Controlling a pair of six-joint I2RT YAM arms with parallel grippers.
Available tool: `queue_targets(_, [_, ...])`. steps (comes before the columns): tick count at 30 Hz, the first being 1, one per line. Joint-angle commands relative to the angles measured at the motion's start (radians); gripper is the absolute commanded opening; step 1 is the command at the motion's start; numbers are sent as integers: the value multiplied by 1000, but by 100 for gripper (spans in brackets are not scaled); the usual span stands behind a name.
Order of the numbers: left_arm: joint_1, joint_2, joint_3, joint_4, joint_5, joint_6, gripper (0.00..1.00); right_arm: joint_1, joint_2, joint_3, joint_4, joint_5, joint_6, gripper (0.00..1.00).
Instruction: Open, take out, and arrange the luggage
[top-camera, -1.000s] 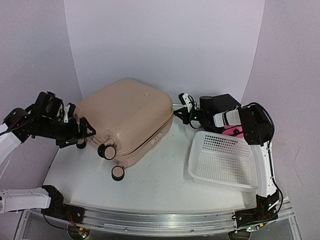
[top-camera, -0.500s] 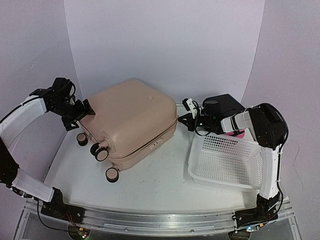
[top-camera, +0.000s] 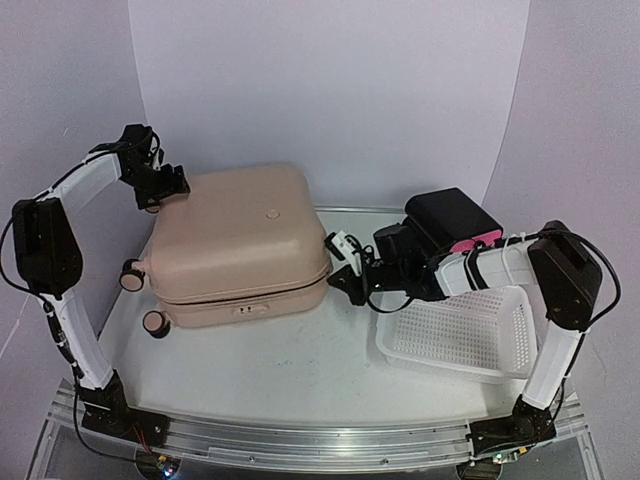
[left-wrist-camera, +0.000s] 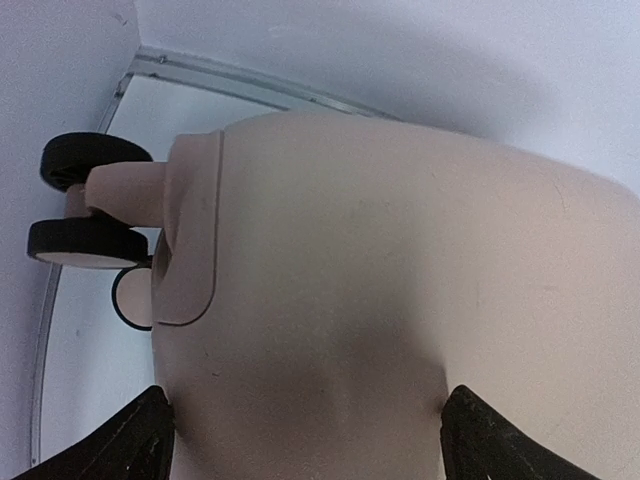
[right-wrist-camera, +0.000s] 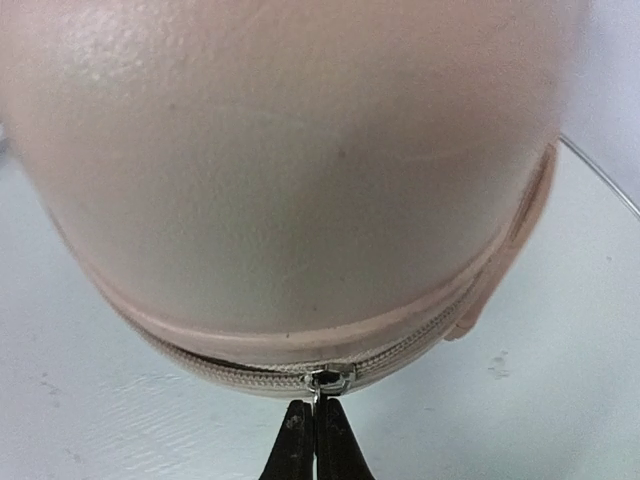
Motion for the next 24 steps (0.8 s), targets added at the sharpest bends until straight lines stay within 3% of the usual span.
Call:
queue_targets(1, [-39,171,149,6,231,112,90,197,-94,6,-62,-31,16,0])
queue_targets(5, [-48,288,297,8,375,110,84,293,-107,29,-116,51,35,0])
queue_targets(12, [-124,350,409,-4,357,128,88,396,-9,135,-115,196,130,0])
queue_targets(16, [-124,278,413,-107,220,182,93,396,3,140,-115,222,147,0])
queue_targets(19, [-124,174,403,-231,-8,171,99,396,-2,130,-115,222,140,0])
queue_targets(21, [-117,37,329,-273,-142,117,100,396,-8,120,-115,231,130,0])
queue_targets(24, [-91,-170,153,-277,-171,-10,100,396,-15,108,-115,233,121,0])
